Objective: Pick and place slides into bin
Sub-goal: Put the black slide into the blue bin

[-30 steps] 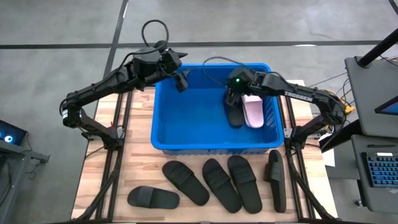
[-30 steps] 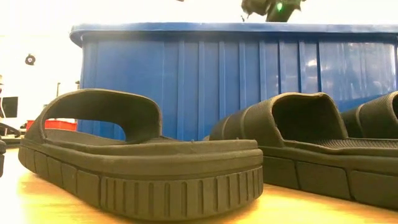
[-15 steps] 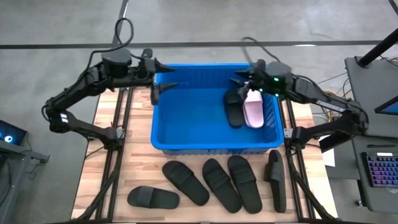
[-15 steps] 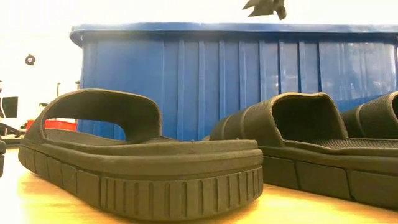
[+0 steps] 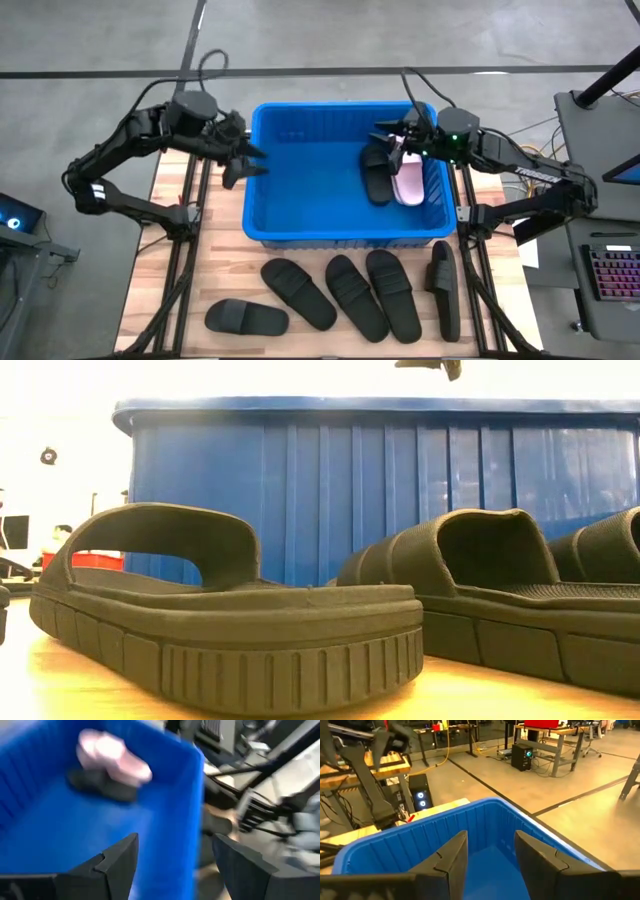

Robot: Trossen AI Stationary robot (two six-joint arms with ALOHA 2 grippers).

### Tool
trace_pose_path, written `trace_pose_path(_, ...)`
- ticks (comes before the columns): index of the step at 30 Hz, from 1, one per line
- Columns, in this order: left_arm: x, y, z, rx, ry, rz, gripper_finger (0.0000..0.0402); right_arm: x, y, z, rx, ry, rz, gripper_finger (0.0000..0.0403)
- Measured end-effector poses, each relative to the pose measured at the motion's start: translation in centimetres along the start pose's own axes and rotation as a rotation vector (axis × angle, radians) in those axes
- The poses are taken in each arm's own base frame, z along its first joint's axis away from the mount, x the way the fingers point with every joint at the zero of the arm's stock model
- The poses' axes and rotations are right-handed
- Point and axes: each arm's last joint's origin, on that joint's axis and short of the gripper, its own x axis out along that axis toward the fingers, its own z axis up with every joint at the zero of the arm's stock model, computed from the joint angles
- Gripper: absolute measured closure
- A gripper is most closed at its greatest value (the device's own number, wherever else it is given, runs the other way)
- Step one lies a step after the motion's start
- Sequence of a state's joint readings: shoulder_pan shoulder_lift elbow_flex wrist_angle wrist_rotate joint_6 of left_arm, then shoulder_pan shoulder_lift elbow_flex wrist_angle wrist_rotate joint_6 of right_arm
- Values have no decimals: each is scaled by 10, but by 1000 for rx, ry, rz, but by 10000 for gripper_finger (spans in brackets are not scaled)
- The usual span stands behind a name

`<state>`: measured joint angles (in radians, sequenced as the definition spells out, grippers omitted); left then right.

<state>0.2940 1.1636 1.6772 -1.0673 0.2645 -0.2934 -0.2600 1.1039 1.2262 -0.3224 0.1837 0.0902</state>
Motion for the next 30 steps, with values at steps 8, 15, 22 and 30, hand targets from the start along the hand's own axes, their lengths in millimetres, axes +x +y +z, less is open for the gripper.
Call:
trace_pose_path(8,18,-20,-10,-319,147,-71,163,3,0,-4,-19,31,-3,260)
trace_pose_path(15,48,-60,-29,-378,300,-74,163,0,-2,-17,15,173,-21,264)
trace_pose_path(22,79,-98,-68,-501,481,132,163,-1,-3,-32,9,322,-40,263)
trace_pose_path(30,125,-143,-130,-526,716,377,163,-3,-4,-36,0,359,-45,271)
